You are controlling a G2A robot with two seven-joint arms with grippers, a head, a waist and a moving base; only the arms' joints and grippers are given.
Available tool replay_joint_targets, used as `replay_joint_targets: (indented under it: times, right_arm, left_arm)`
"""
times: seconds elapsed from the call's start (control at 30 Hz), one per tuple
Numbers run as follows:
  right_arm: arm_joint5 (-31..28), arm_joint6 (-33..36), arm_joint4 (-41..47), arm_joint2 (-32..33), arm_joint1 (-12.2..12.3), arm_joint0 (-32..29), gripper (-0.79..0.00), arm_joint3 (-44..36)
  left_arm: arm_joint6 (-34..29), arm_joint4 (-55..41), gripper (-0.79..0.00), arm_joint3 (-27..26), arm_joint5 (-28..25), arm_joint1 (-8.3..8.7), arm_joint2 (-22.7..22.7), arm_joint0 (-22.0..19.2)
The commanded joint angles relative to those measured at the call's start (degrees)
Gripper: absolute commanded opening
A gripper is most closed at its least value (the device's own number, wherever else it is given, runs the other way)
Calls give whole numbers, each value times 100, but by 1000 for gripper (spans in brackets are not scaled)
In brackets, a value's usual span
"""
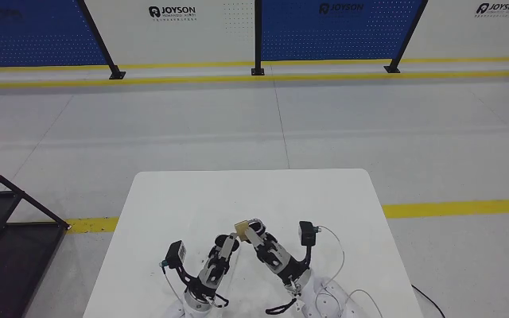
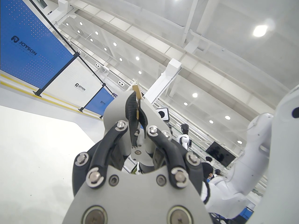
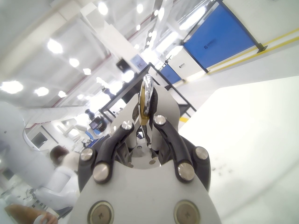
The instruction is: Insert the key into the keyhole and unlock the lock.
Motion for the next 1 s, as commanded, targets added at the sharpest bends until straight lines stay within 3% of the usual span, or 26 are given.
replay_joint_targets:
  times: [0.0, 0.43, 0.97]
  right_arm:
    - [27, 29, -19, -5, 1, 0, -785, -8]
    - [120, 107, -71, -24, 9, -5, -785, -44]
    - [213, 468, -67, 155, 101, -153, -785, -271]
  left_arm:
    - [-2, 4, -779, -3, 3, -4, -2, 1]
    - [66, 182, -785, 36, 109, -28, -55, -17]
    - [729, 1278, -785, 131, 459, -44, -157, -15]
